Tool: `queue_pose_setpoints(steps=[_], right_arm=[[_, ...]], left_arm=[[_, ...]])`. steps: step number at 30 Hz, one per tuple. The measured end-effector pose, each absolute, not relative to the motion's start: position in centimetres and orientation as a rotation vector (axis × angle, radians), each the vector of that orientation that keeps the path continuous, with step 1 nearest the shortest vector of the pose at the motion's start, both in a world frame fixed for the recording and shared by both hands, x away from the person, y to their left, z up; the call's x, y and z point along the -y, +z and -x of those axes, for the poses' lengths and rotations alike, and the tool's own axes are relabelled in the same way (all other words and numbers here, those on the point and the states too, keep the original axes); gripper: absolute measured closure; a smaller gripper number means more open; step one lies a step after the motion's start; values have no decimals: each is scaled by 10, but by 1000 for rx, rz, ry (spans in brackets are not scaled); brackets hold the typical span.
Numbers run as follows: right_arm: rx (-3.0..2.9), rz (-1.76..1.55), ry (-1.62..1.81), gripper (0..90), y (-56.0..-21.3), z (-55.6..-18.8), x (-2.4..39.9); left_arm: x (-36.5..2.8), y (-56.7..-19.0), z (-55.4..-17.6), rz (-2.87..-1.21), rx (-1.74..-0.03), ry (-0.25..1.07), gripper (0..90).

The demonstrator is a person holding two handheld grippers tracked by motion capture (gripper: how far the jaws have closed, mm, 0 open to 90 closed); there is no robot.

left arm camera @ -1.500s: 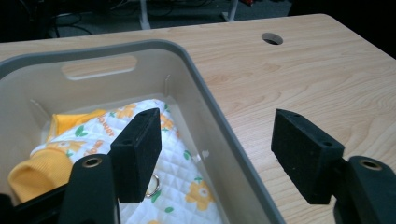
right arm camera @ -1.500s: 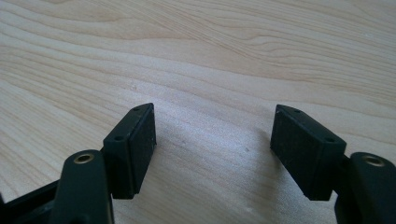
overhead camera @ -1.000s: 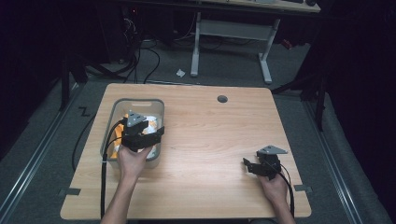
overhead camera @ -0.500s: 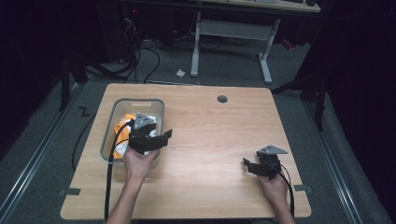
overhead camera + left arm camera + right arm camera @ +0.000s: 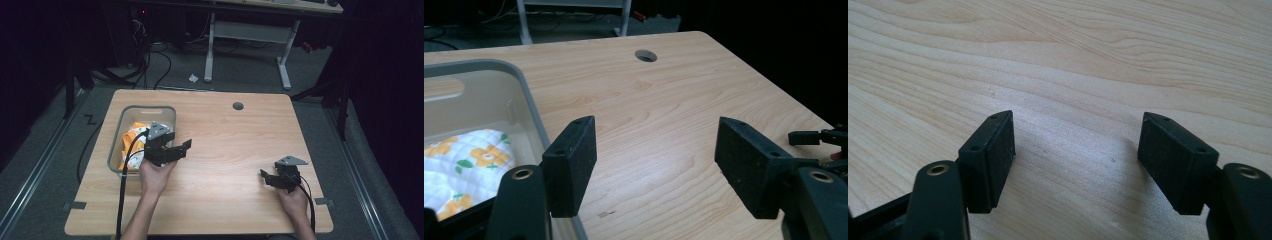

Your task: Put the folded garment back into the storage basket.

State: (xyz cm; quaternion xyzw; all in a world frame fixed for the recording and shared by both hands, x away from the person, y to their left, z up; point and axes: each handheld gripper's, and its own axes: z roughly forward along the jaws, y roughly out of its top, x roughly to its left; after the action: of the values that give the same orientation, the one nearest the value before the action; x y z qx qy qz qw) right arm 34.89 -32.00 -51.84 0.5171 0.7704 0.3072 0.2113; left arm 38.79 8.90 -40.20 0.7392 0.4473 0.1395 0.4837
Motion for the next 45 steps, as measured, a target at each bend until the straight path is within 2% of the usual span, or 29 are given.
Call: queue_pose_setpoints(steps=[45], right_arm=[[-2139, -1437, 854, 314, -519, -349, 320]], left_arm=[[-48, -420, -371, -1877, -984, 222, 322]])
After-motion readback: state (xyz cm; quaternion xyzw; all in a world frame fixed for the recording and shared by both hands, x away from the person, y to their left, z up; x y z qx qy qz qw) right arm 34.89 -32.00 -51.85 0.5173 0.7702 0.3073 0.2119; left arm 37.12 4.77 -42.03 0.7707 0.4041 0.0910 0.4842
